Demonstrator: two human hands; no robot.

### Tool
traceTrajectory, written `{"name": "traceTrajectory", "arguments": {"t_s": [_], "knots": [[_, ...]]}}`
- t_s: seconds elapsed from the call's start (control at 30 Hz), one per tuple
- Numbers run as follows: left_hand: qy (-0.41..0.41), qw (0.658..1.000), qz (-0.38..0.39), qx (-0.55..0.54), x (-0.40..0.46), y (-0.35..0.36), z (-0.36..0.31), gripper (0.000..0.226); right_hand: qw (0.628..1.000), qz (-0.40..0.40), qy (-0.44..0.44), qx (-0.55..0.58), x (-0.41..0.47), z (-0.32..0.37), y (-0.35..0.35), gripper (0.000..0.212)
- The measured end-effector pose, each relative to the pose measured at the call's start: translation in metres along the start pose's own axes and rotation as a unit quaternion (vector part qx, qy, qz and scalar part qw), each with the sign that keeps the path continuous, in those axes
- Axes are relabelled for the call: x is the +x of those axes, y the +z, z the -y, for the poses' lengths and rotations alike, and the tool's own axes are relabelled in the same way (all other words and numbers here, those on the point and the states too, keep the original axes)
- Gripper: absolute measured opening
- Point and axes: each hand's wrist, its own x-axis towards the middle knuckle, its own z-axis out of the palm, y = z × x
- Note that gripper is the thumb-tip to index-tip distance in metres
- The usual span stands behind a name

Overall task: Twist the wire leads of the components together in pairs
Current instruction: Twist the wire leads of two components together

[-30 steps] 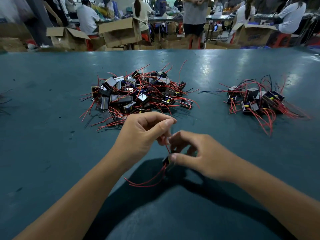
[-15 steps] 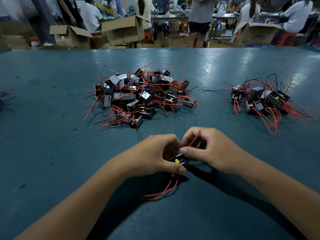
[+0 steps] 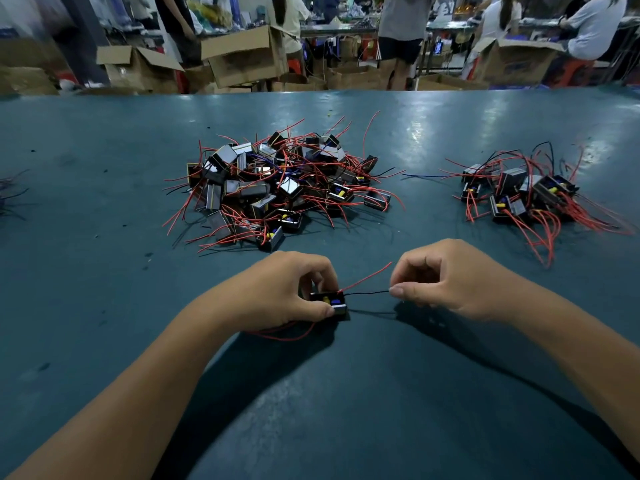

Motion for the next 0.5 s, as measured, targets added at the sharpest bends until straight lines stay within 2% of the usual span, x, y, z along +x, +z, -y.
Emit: {"name": "traceTrajectory", "arguments": {"t_s": [0.17,0.37,0.5], "knots": [[-0.003,1.0,0.003,-0.006,-0.0005,-0.0046,0.0041,0.017,0.997,0.011,-0.046,-0.068,-0.0038,0.0012,-0.0057,0.011],[-0.003,1.0,0.01,-0.014,-0.0007,-0.0071,0.0066,0.016,0.99,0.036,-0.126,-0.046,-0.0058,0.0059,-0.0088,0.012],[0.002,1.0,0.021,-0.013,-0.0004,-0.0084,0.0088,0.016,0.983,0.006,-0.173,-0.057,-0.0052,0.0064,-0.0099,0.004]]}}
